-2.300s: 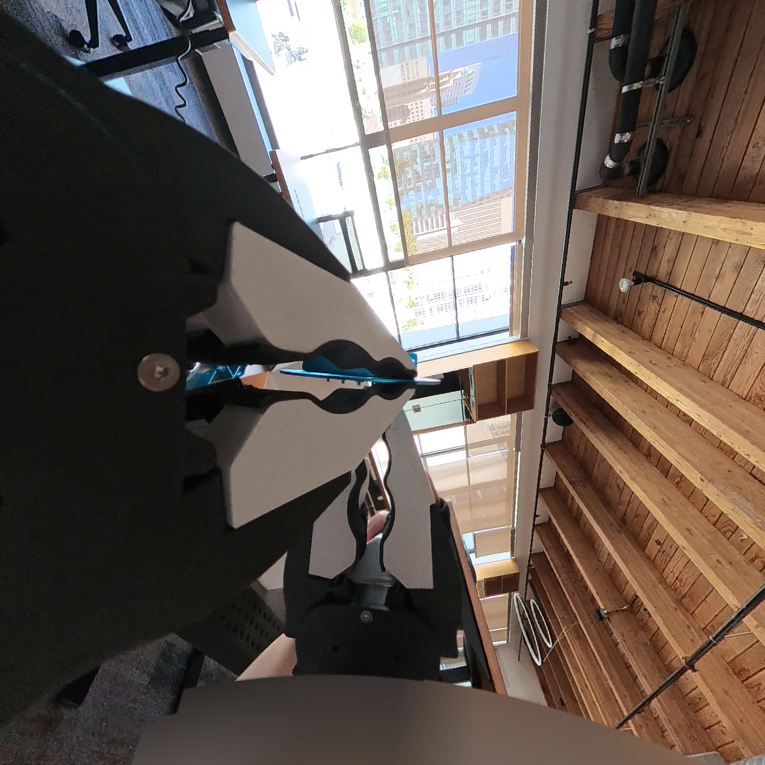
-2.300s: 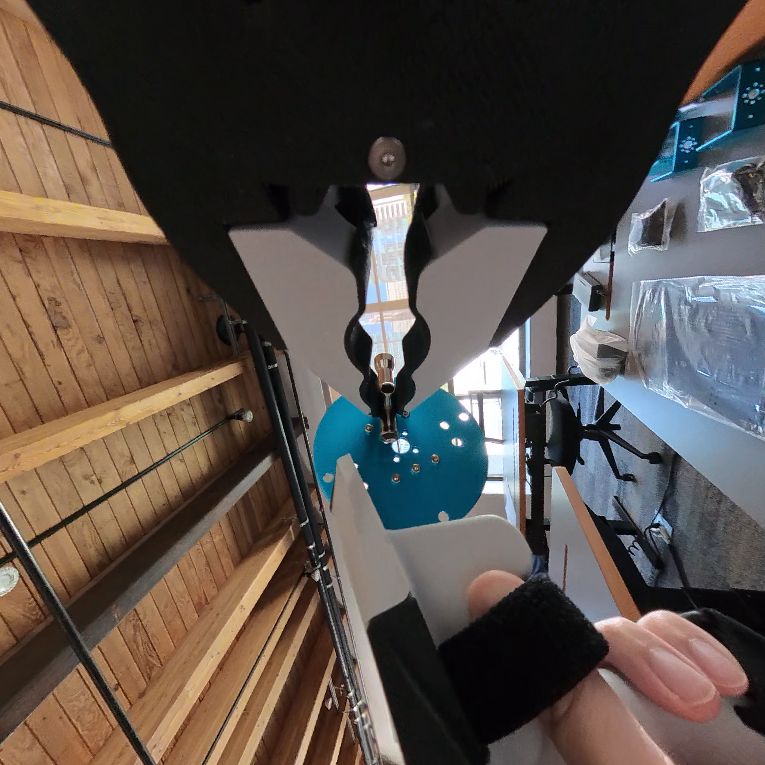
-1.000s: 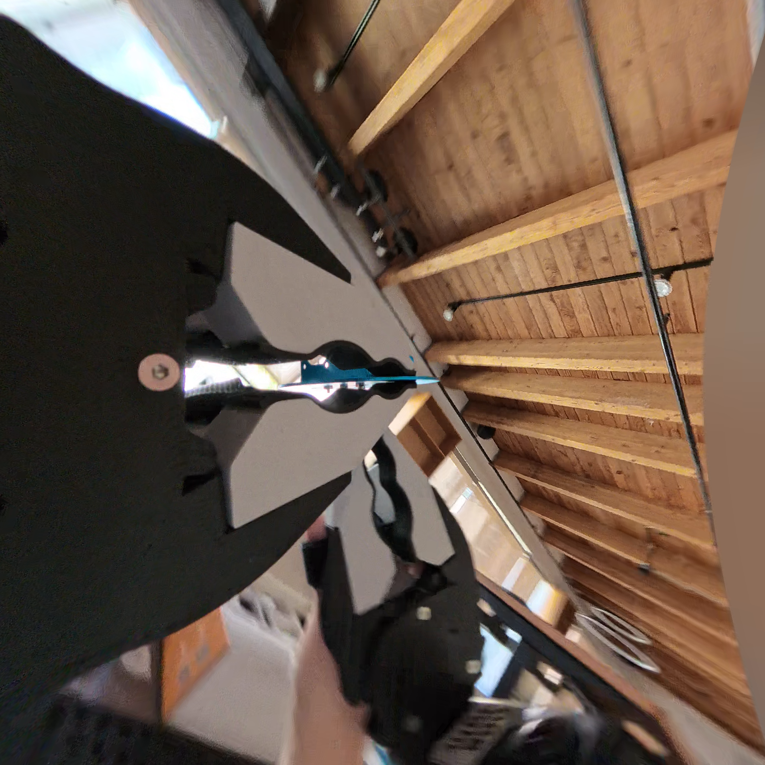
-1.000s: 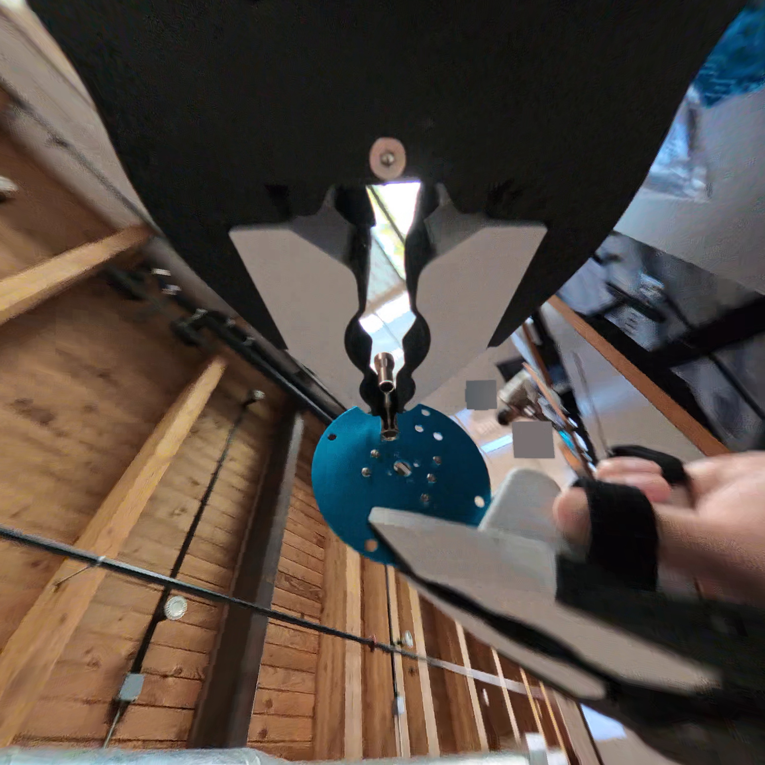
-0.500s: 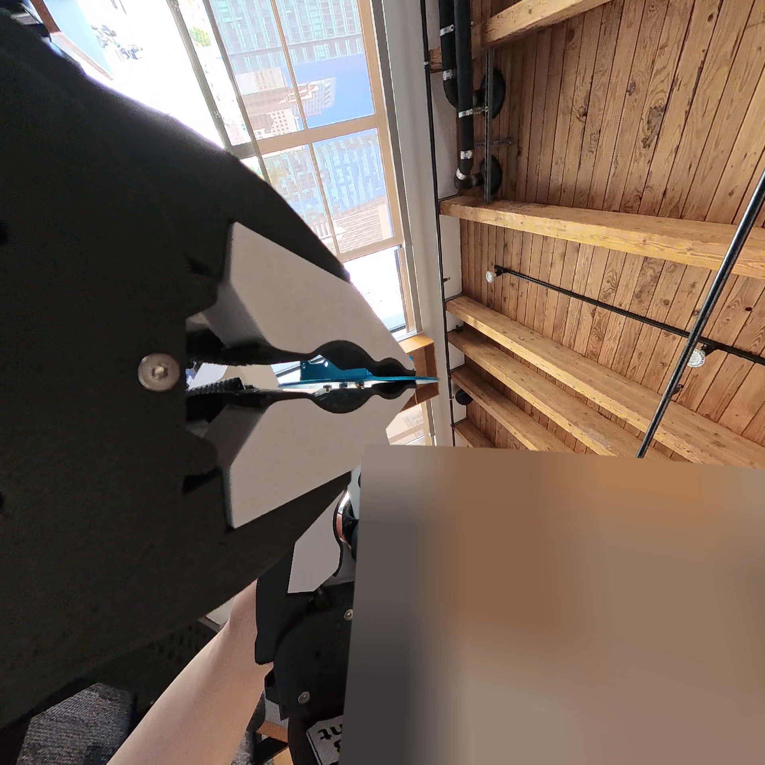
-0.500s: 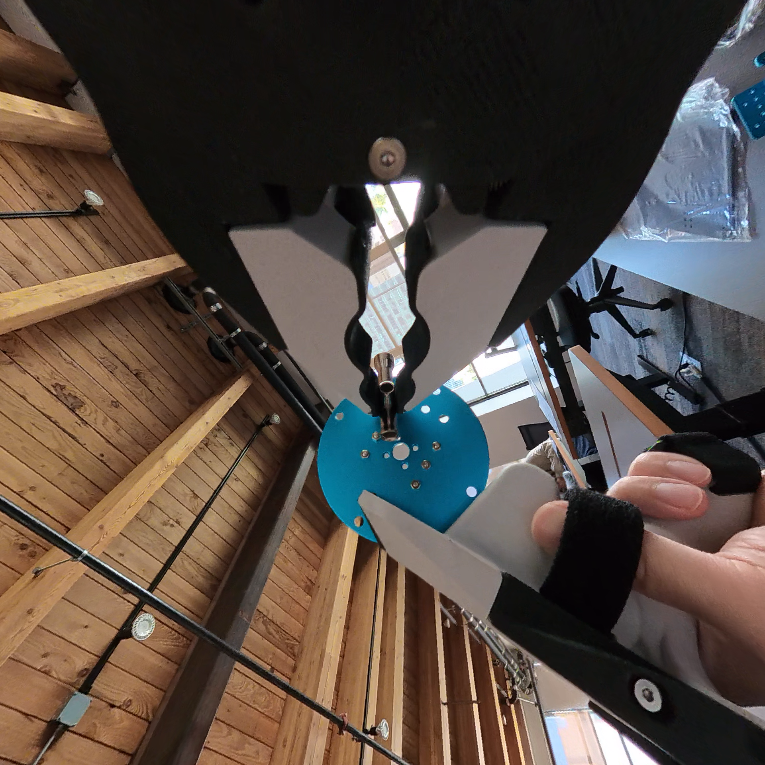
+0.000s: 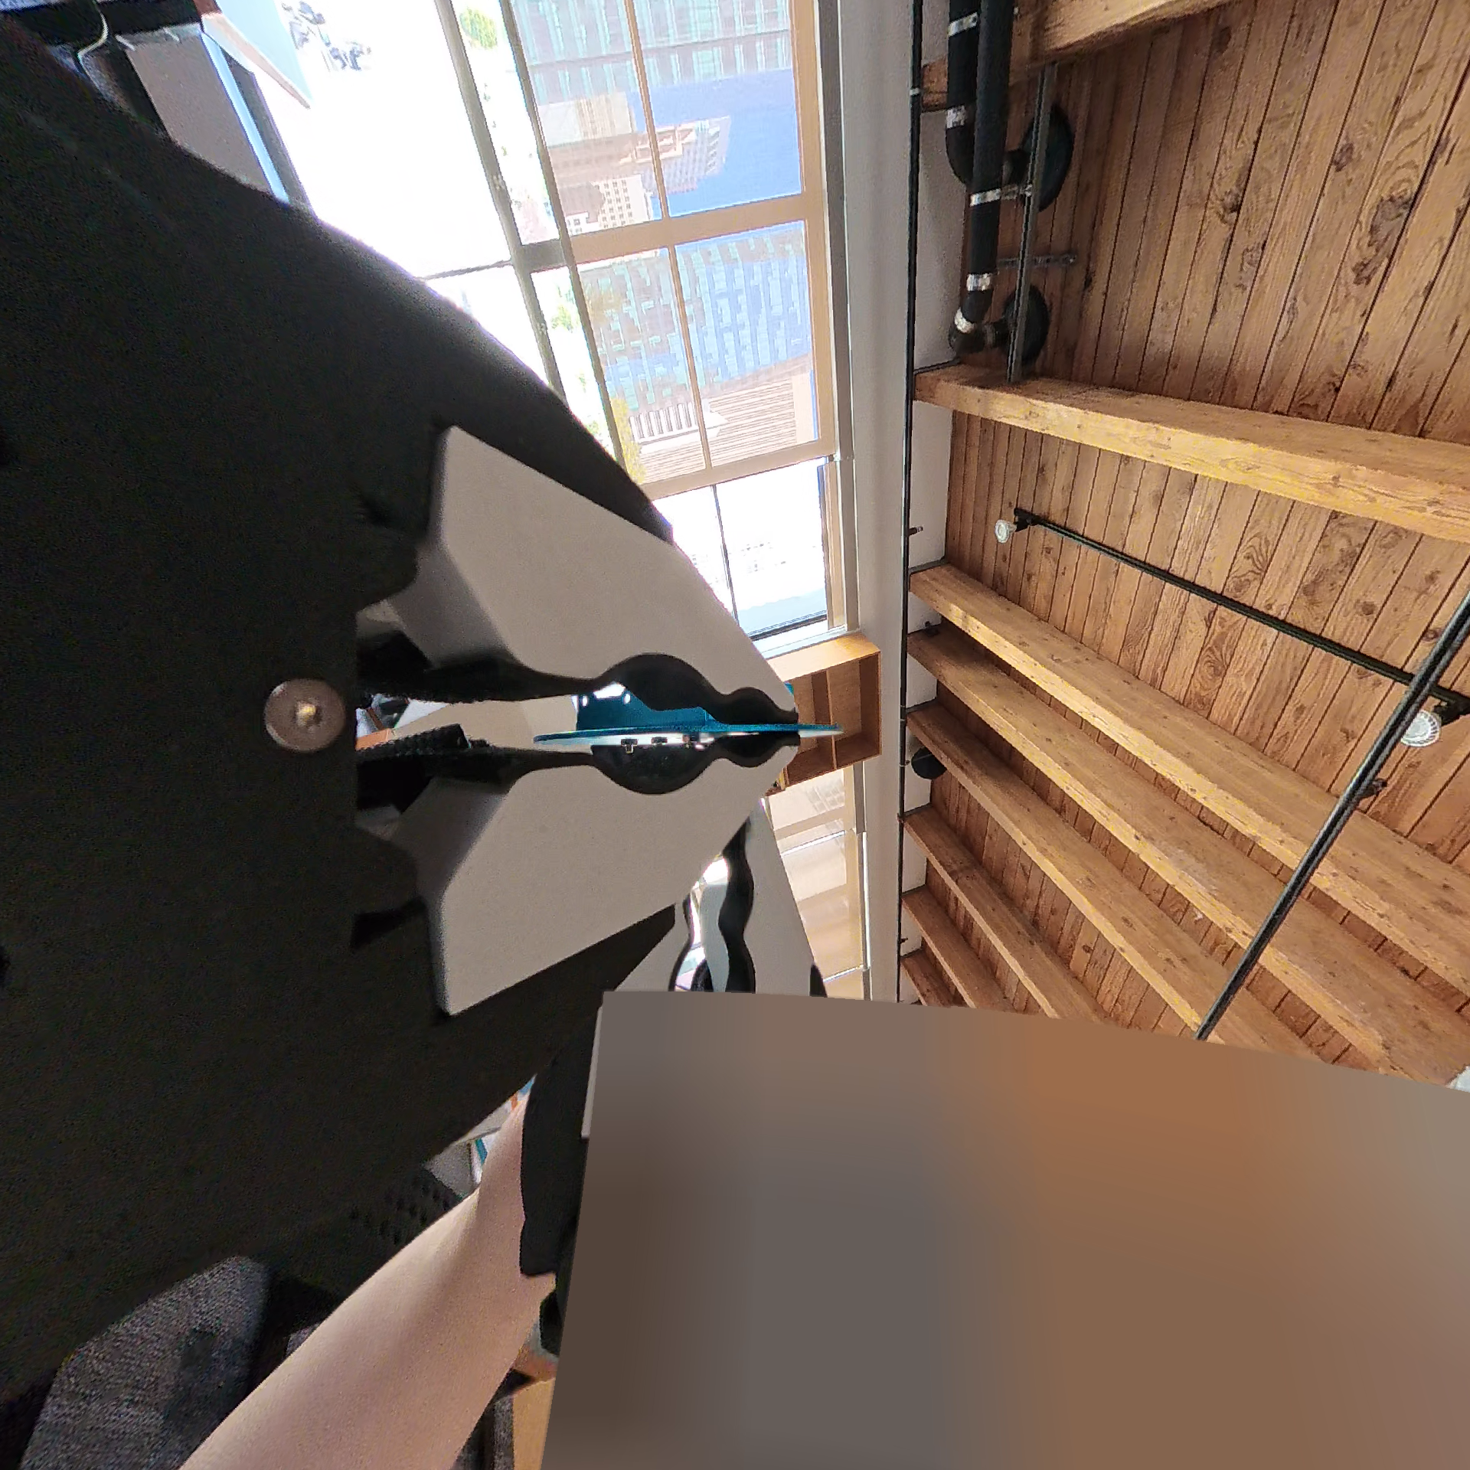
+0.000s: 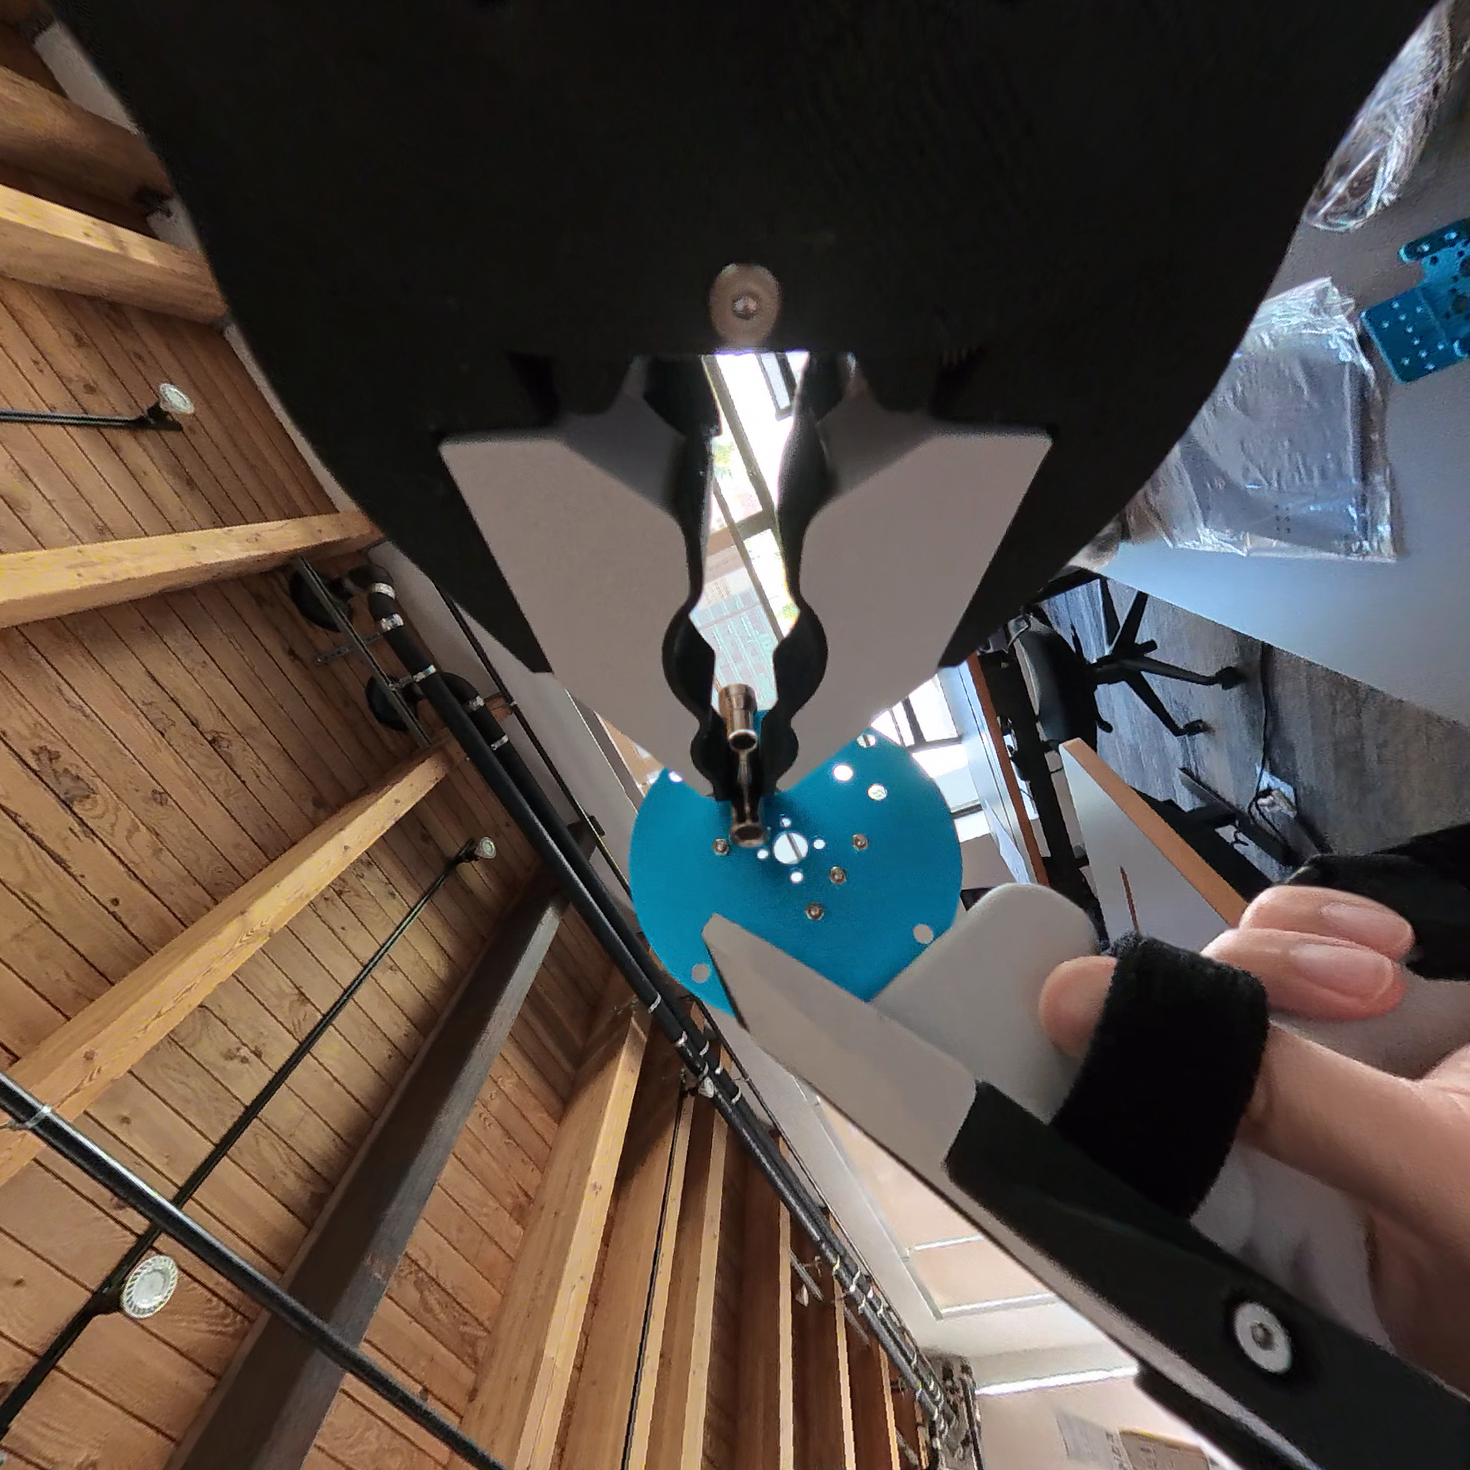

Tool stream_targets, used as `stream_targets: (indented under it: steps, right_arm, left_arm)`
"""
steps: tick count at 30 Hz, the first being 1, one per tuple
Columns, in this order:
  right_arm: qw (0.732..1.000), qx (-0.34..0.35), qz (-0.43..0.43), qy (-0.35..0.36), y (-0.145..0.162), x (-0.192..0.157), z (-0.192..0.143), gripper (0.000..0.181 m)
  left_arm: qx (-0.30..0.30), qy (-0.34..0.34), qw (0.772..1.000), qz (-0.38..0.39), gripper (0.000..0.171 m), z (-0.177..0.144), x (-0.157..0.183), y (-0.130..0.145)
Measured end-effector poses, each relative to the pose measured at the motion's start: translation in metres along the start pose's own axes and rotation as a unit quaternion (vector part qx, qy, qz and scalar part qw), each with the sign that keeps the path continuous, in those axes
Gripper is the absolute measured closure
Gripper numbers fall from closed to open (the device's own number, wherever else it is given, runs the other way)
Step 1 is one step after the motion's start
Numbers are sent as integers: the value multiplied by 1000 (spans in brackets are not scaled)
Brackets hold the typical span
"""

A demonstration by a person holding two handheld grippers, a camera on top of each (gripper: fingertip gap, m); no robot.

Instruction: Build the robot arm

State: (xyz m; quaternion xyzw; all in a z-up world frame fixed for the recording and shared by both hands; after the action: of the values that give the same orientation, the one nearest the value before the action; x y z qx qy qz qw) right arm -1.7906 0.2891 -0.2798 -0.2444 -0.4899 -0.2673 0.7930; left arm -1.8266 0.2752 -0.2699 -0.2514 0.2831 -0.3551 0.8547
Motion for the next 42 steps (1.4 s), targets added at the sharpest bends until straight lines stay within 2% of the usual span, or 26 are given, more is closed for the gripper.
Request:
stream_targets:
  steps: [5, 10, 14, 19, 22, 25, 29, 31, 34, 36, 37, 39, 40, 41, 42]
  right_arm:
    - [1000, -4, -12, -15, 3, -3, 0, 174]
    - [998, -33, -52, -34, 9, -6, 0, 175]
    - [988, -78, -129, -46, 16, -12, 4, 175]
    - [982, -119, -139, -50, 24, -15, 10, 175]
    - [991, -118, -23, -53, 26, -13, 11, 175]
    - [988, -114, 92, -43, 28, -12, 10, 174]
    - [950, -93, 295, -35, 36, -14, 12, 175]
    - [913, -71, 402, -30, 41, -17, 14, 174]
    - [817, -18, 577, -22, 47, -24, 18, 175]
    - [728, 18, 685, -24, 52, -30, 22, 174]
    - [674, 34, 737, -31, 55, -34, 24, 173]
    - [548, 64, 832, -59, 60, -43, 28, 172]
    - [498, 77, 861, -70, 62, -46, 29, 172]
    - [463, 86, 879, -75, 65, -49, 30, 172]
    - [456, 86, 883, -73, 68, -52, 30, 172]
  left_arm:
    - [-8, 7, 1000, 2, 171, 1, 1, 4]
    - [-43, 9, 999, 18, 171, 4, 2, 11]
    - [-89, -19, 996, -5, 171, 8, -3, 21]
    - [-98, -58, 993, -36, 171, 11, -8, 27]
    - [-82, -52, 994, -53, 171, 12, -9, 28]
    - [-70, -46, 996, -35, 171, 13, -8, 29]
    - [-61, -47, 997, 13, 171, 14, -8, 36]
    - [-54, -45, 997, 27, 171, 14, -10, 40]
    - [-48, -51, 995, 74, 171, 12, -12, 45]
    - [-51, -52, 991, 112, 171, 11, -14, 51]
    - [-55, -51, 988, 132, 171, 10, -16, 55]
    - [-69, -46, 982, 171, 171, 8, -19, 62]
    - [-75, -44, 980, 180, 171, 8, -20, 65]
    - [-82, -43, 978, 186, 171, 7, -21, 68]
    - [-89, -44, 976, 192, 171, 7, -22, 71]
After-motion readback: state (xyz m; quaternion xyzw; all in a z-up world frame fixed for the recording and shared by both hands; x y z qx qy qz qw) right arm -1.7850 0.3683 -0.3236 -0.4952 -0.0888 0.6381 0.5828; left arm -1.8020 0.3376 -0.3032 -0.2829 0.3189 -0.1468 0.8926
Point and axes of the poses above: each gripper's, where its closed fingertips meet, z out along the fingers, y out of its underside, x = y × z across the jaws, the point moved 2 cm from there along -z, back along the fingers, and after that the axes turned 6 degrees about x, right-handed, at the moved point
